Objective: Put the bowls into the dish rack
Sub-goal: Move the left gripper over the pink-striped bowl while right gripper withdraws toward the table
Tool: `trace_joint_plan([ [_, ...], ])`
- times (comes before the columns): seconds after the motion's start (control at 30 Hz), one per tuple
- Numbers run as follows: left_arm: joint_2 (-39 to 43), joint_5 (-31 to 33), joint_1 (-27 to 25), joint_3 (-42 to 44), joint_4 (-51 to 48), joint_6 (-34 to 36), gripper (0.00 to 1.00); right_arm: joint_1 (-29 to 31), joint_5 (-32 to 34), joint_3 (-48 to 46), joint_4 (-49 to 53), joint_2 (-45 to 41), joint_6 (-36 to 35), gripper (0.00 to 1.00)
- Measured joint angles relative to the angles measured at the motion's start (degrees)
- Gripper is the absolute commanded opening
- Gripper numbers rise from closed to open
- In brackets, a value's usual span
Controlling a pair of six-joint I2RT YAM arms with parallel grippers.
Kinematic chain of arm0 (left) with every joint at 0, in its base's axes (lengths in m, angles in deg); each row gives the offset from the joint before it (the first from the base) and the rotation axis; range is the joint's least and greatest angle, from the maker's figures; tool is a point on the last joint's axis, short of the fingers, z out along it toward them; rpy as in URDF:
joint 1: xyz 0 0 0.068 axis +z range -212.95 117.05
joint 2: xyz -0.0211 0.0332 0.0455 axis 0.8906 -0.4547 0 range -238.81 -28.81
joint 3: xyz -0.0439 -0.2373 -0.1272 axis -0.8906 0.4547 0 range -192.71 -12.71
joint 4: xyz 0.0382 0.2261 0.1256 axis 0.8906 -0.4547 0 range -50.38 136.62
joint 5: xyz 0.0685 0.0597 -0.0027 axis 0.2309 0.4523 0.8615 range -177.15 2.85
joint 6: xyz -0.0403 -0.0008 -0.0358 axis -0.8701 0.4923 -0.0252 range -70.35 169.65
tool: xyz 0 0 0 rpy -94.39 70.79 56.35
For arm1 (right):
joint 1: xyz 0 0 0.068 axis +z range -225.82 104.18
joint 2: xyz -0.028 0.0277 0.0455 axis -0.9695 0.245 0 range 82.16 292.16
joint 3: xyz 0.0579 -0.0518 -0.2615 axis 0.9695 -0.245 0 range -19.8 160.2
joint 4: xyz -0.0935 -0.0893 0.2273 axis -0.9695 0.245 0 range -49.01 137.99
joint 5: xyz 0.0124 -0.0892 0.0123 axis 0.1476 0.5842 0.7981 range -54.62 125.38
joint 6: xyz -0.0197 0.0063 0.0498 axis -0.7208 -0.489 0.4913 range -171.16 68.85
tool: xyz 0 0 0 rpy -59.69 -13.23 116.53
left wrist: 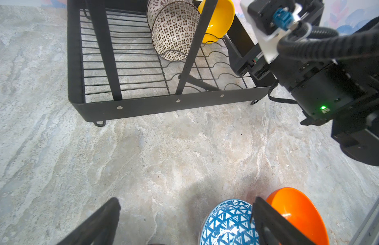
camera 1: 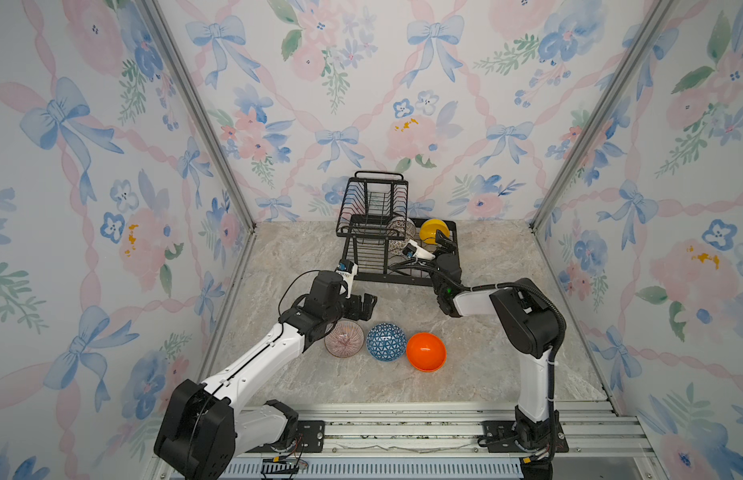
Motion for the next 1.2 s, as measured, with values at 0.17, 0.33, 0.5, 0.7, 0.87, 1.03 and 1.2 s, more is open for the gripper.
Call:
trace_joint_plan([
  [0.17,1.68,0.98,0.00,0.90,0.04,-0.15,0.98,0.79,0.87,-3.15,1.66,-4.96,0.92,0.97],
  [0.33,5.07,3.26,0.00,3.78,-0.59,-1.16,0.98,2.75,2.95,-6.05,8.52,-12.70,4.79,0.97],
  [0.5,7.19,6.34,0.50,5.73,-2.05,-2.67,0.98,6.14,3.98,-6.43,21.07,-22.14,13.35,0.97],
  [0.7,11.26,9.75,1.64,9.01,-4.63,-5.68,0.98,9.79,4.28,-6.43,34.27,-29.92,23.19,0.97],
  [0.87,14.99,12.33,2.78,10.82,-7.50,-9.07,0.98,11.30,2.47,-6.43,45.90,-35.30,32.79,0.97],
  [1.03,17.38,14.19,3.08,12.79,-9.68,-12.70,0.98,11.28,-1.95,-3.82,57.33,-40.24,44.24,0.97],
  [1.2,19.54,14.14,3.08,15.72,-10.45,-15.43,0.98,11.19,-4.83,-1.05,65.51,-41.09,51.60,0.97],
])
